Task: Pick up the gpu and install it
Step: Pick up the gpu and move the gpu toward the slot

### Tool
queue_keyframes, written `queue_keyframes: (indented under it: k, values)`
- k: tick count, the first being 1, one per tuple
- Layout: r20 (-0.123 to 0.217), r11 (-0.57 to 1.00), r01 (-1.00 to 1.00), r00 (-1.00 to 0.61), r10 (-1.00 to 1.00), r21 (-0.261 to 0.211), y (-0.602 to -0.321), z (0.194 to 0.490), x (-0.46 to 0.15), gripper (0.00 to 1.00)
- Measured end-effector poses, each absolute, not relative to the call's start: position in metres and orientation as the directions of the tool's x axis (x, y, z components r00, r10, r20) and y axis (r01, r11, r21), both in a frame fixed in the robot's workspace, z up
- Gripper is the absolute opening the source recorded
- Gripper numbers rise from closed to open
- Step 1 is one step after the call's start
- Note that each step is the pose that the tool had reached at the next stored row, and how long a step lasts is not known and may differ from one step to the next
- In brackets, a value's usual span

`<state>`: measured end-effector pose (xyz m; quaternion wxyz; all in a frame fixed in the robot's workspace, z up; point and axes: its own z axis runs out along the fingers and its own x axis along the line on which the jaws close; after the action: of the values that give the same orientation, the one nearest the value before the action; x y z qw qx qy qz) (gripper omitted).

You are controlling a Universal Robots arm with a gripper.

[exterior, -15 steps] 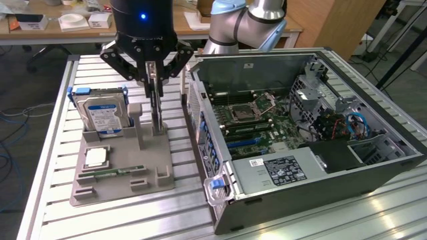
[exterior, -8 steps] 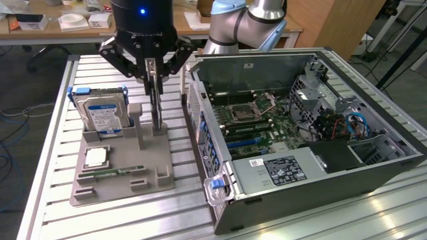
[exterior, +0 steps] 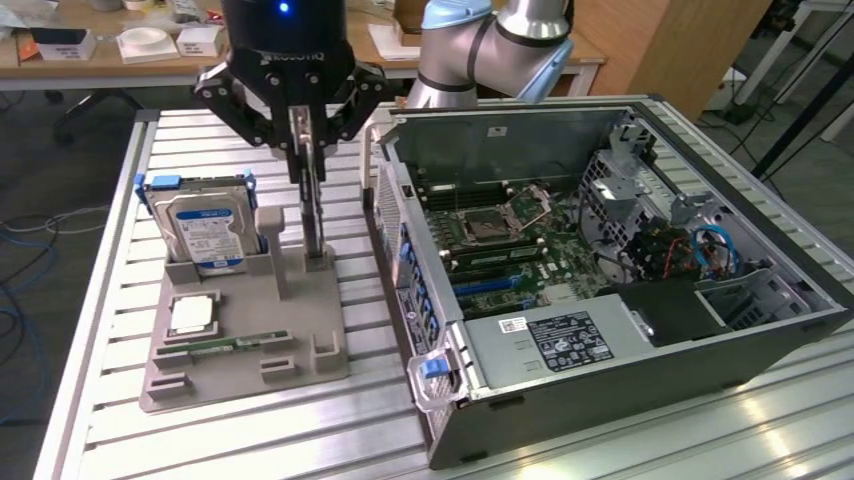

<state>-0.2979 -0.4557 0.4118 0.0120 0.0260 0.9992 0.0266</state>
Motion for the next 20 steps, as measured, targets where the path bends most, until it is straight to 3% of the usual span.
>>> queue_keyframes:
  k: [20]
  values:
    - [-0.023, 0.997, 0.051, -0.998, 0.053, 0.054, -0.456, 0.431, -0.298, 0.26]
